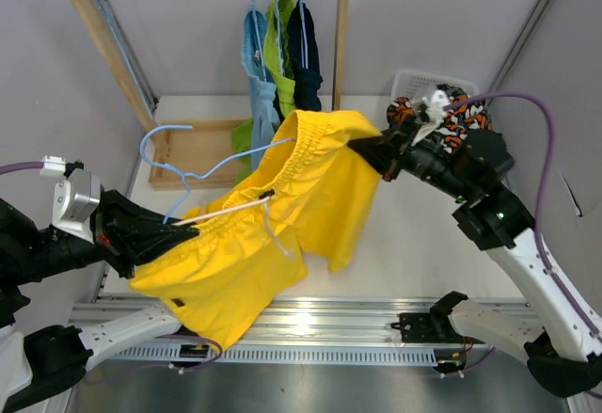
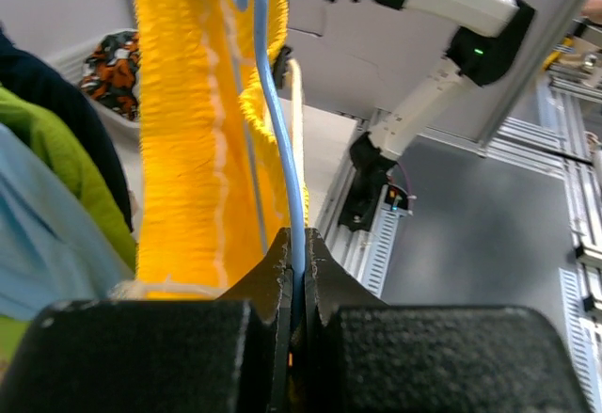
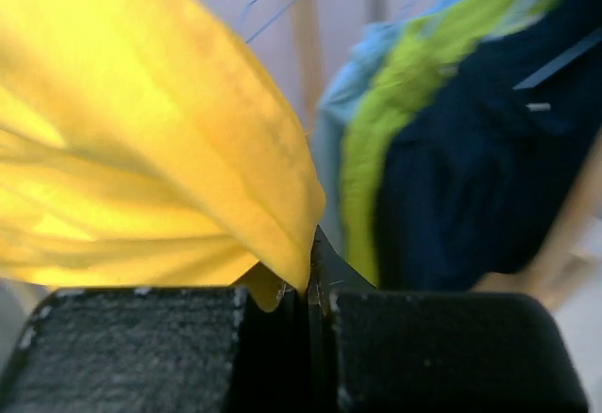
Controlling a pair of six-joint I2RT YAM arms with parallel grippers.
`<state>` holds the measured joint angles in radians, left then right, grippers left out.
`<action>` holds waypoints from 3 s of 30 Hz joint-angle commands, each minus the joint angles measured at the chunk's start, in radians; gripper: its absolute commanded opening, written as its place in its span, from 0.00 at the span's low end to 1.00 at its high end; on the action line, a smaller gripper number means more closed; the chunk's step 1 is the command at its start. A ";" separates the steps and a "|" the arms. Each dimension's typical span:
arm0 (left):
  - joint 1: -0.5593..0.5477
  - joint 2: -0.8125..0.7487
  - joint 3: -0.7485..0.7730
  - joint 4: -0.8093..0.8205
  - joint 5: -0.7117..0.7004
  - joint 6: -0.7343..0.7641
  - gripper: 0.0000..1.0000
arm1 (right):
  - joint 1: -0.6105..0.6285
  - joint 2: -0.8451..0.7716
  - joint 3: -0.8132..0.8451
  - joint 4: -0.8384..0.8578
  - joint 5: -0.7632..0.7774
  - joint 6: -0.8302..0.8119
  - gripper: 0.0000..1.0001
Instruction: Remove the shorts from the hanger
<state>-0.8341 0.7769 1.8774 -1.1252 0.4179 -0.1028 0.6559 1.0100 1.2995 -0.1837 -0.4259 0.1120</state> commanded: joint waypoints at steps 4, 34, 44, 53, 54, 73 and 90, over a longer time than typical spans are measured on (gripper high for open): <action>-0.007 -0.013 -0.024 0.079 -0.126 0.015 0.00 | -0.306 -0.155 0.021 -0.019 0.182 0.057 0.00; -0.007 -0.150 -0.239 0.519 -0.308 -0.005 0.00 | -0.089 -0.200 -0.189 0.042 -0.216 0.218 0.80; -0.007 -0.051 -0.178 0.651 -0.246 0.012 0.00 | 0.215 -0.114 -0.098 -0.036 0.039 0.090 0.96; -0.007 -0.070 -0.282 0.746 -0.127 -0.021 0.00 | 0.220 -0.016 -0.022 0.364 0.163 0.163 0.99; -0.007 -0.076 -0.293 0.769 -0.114 -0.037 0.00 | 0.218 -0.001 -0.011 0.401 0.170 0.173 0.99; -0.007 -0.140 -0.455 0.844 -0.047 -0.104 0.00 | 0.217 0.242 0.116 0.806 0.090 0.433 0.99; -0.007 -0.163 -0.557 0.892 -0.076 -0.133 0.02 | 0.215 0.279 0.090 0.915 0.088 0.511 0.00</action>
<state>-0.8356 0.6254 1.3277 -0.3397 0.3515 -0.2062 0.8726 1.2995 1.3998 0.6666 -0.3443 0.6403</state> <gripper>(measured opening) 0.045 0.027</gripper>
